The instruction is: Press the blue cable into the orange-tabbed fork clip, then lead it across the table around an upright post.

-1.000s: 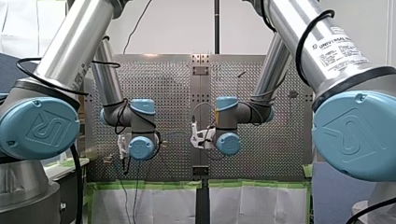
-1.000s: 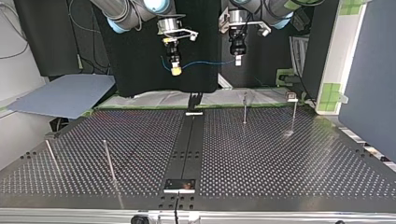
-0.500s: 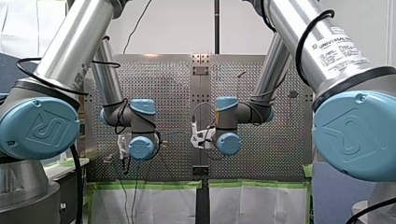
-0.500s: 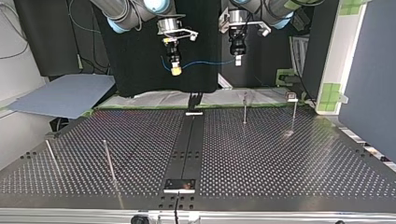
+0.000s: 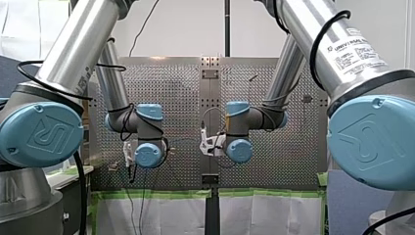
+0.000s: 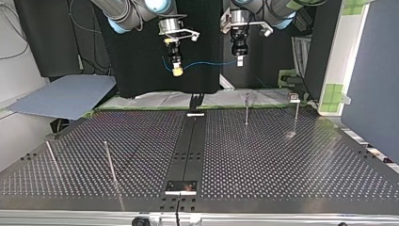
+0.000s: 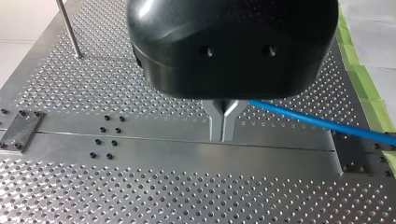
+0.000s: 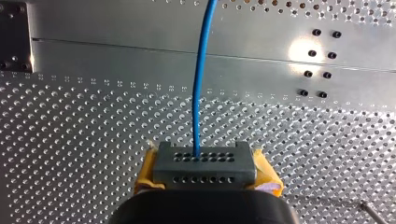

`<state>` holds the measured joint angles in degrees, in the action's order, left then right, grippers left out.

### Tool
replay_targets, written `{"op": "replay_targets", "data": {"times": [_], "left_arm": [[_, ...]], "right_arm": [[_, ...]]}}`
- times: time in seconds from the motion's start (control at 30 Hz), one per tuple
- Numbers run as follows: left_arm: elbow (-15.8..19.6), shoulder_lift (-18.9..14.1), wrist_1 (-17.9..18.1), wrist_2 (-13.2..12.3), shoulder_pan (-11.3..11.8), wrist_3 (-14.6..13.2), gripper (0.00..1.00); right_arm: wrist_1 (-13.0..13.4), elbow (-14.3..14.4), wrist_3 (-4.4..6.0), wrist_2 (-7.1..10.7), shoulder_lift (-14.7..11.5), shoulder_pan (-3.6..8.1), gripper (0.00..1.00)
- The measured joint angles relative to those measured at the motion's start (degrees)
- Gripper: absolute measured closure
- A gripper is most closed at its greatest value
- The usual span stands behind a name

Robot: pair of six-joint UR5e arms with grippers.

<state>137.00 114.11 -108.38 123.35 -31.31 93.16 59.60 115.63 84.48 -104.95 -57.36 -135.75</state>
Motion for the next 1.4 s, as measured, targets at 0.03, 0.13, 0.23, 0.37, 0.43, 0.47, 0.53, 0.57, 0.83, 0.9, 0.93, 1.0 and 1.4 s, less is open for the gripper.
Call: {"op": "replay_targets", "data": {"times": [0.03, 0.13, 0.23, 0.37, 0.43, 0.47, 0.53, 0.57, 0.83, 0.9, 0.93, 1.0, 1.4], "left_arm": [[0.0, 0.0, 0.0, 0.0, 0.0, 0.0, 1.0], [0.0, 0.0, 0.0, 0.0, 0.0, 0.0, 1.0], [0.0, 0.0, 0.0, 0.0, 0.0, 0.0, 1.0], [0.0, 0.0, 0.0, 0.0, 0.0, 0.0, 1.0], [0.0, 0.0, 0.0, 0.0, 0.0, 0.0, 1.0], [0.0, 0.0, 0.0, 0.0, 0.0, 0.0, 1.0], [0.0, 0.0, 0.0, 0.0, 0.0, 0.0, 1.0], [0.0, 0.0, 0.0, 0.0, 0.0, 0.0, 1.0], [0.0, -0.01, 0.07, 0.08, -0.01, 0.0, 1.0], [0.0, -0.01, 0.08, 0.08, 0.0, 0.0, 1.0], [0.0, -0.01, 0.08, 0.08, 0.0, 0.0, 1.0], [0.0, -0.01, 0.09, 0.09, 0.0, 0.0, 1.0], [0.0, 0.0, 0.09, 0.09, 0.0, 0.0, 1.0]], "right_arm": [[0.0, 0.0, 0.0, 0.0, 0.0, 0.0, 1.0], [0.0, 0.0, 0.0, 0.0, 0.0, 0.0, 1.0], [0.0, 0.0, 0.0, 0.0, 0.0, 0.0, 1.0], [0.0, 0.0, 0.0, 0.0, 0.0, 0.0, 1.0], [0.0, 0.0, 0.0, 0.0, 0.0, 0.0, 1.0], [0.0, 0.0, 0.0, 0.0, 0.0, 0.0, 1.0], [0.0, 0.0, 0.0, 0.0, 0.0, 0.0, 1.0], [0.0, 0.0, 0.0, 0.0, 0.0, 0.0, 1.0], [-0.49, 0.45, -0.18, -0.28, 0.97, 0.17, 1.0], [-0.67, 0.6, -0.23, -0.37, 2.08, 0.23, 1.0], [-0.7, 0.63, -0.24, -0.39, 2.56, 0.24, 1.0], [-0.76, 0.68, -0.25, -0.41, 3.66, 0.25, 1.0], [-0.79, 0.7, -0.27, -0.44, 7.08, 0.26, 1.0]]}}
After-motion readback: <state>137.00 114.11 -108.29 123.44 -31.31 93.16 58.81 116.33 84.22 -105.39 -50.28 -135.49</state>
